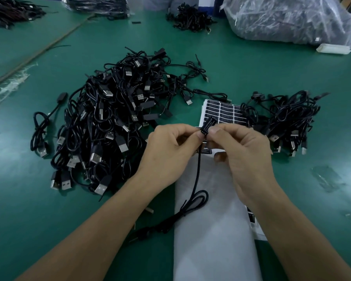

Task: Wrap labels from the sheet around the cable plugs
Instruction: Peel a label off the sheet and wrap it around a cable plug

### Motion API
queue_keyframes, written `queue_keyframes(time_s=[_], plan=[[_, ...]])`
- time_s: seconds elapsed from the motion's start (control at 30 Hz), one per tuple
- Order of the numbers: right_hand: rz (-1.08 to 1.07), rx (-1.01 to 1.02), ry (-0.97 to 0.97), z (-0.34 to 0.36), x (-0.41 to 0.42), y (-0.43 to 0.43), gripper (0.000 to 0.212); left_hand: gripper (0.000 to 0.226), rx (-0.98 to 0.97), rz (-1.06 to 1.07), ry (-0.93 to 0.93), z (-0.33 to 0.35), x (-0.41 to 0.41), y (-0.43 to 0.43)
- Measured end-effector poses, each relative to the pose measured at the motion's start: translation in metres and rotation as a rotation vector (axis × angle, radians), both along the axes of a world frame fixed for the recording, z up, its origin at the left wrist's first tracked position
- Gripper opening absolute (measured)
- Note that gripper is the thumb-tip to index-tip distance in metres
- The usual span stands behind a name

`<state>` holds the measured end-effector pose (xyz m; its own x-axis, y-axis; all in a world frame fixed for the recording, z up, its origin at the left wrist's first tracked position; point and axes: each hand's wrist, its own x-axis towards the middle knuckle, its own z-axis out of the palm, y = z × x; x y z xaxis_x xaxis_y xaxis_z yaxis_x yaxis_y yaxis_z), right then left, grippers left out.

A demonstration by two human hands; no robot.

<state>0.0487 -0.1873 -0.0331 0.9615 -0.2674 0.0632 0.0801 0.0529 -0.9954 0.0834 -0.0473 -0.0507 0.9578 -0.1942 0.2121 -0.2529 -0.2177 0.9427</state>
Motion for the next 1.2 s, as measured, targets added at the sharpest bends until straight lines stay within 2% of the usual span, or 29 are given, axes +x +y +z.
queue_keyframes(time_s=[0.13,0.33,0.47,1.2], plan=[[-0.005,0.008,0.016,0.0009,-0.0006,-0.0002,0.02,0.011,-0.032,-0.069,0.017,0.0027,-0.0002,0.0022],[-0.009,-0.007,0.005,0.0015,0.0,-0.0022,0.019,0.018,-0.13,-0.213,0.089,0.0082,-0.0025,0.0035],[-0.005,-0.016,-0.003,0.0016,0.0004,-0.0029,0.02,0.021,-0.184,-0.212,0.124,0.0096,-0.0034,0.0037],[-0.038,-0.125,-0.072,-0.001,0.0004,-0.0023,0.016,0.014,-0.151,-0.158,0.155,0.0099,-0.0035,0.0039]])
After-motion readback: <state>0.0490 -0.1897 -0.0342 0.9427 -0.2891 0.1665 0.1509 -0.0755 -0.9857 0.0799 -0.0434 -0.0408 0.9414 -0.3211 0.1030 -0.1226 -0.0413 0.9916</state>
